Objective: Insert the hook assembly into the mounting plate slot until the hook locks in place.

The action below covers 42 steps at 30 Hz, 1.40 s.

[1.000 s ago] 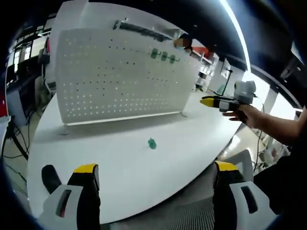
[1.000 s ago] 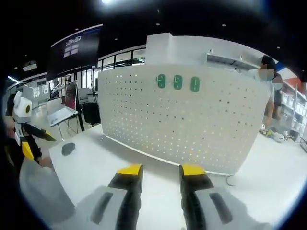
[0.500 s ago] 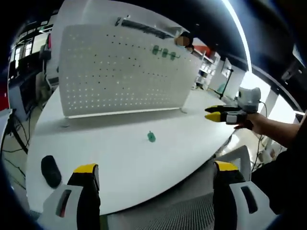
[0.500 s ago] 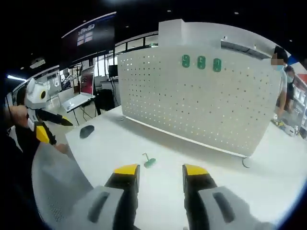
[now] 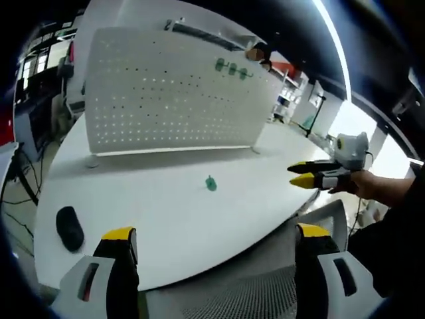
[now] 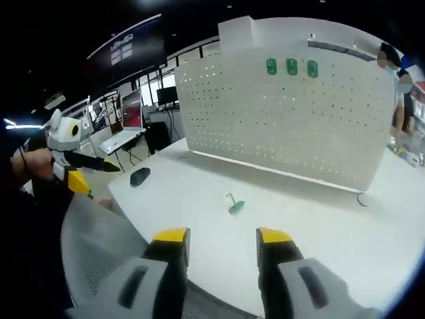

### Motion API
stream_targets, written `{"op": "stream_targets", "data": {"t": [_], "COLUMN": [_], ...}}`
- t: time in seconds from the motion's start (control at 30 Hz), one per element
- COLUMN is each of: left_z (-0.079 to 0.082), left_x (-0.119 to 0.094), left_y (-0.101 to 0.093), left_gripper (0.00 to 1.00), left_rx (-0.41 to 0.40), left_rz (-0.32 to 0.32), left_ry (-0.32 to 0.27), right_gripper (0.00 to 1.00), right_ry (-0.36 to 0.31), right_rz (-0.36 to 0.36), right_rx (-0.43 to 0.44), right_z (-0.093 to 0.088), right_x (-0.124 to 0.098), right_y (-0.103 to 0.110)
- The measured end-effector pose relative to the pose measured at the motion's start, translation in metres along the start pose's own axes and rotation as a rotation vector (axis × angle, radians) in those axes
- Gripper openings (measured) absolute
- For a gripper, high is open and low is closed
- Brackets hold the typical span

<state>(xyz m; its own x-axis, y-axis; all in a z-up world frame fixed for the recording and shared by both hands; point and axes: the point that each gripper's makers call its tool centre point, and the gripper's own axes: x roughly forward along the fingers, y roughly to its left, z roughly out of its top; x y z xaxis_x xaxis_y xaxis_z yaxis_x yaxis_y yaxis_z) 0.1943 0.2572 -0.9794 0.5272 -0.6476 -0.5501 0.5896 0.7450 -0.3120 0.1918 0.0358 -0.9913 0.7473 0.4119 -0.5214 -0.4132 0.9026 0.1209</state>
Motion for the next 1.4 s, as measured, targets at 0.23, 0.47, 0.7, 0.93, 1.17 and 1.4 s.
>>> {"op": "stream_targets", "data": {"t": [0.23, 0.47, 0.7, 0.93, 1.17, 1.4], "left_z": [-0.007, -0.013, -0.014, -0.013, -0.013, -0.012], "left_x": [0.001, 0.002, 0.004, 0.003, 0.008, 0.014], "left_y": [0.0, -0.002, 0.001, 0.01, 0.017, 0.016], "left_gripper": [1.0, 1.0, 1.0, 1.0, 1.0, 1.0], "left_rx": [0.003, 0.003, -0.001, -0.011, -0.02, -0.026], "left_rz": [0.003, -0.003, -0.002, 0.009, 0.014, 0.003], "left_ry": [0.023, 0.043, 0.052, 0.056, 0.069, 0.076], "right_gripper": [0.39, 0.42, 0.44, 0.43, 0.41, 0.4], "right_ry": [0.021, 0.061, 0.086, 0.128, 0.128, 0.163], "right_rz": [0.047, 0.071, 0.108, 0.127, 0.147, 0.202], "right_rx": [0.028, 0.039, 0.015, -0.037, -0.096, -0.141], "right_z": [-0.01, -0.026, -0.024, -0.025, -0.013, -0.01], "right_x": [-0.003, -0.008, -0.012, -0.015, 0.001, 0.041], "right_y": [0.013, 0.022, 0.028, 0.021, 0.012, 0.011]}}
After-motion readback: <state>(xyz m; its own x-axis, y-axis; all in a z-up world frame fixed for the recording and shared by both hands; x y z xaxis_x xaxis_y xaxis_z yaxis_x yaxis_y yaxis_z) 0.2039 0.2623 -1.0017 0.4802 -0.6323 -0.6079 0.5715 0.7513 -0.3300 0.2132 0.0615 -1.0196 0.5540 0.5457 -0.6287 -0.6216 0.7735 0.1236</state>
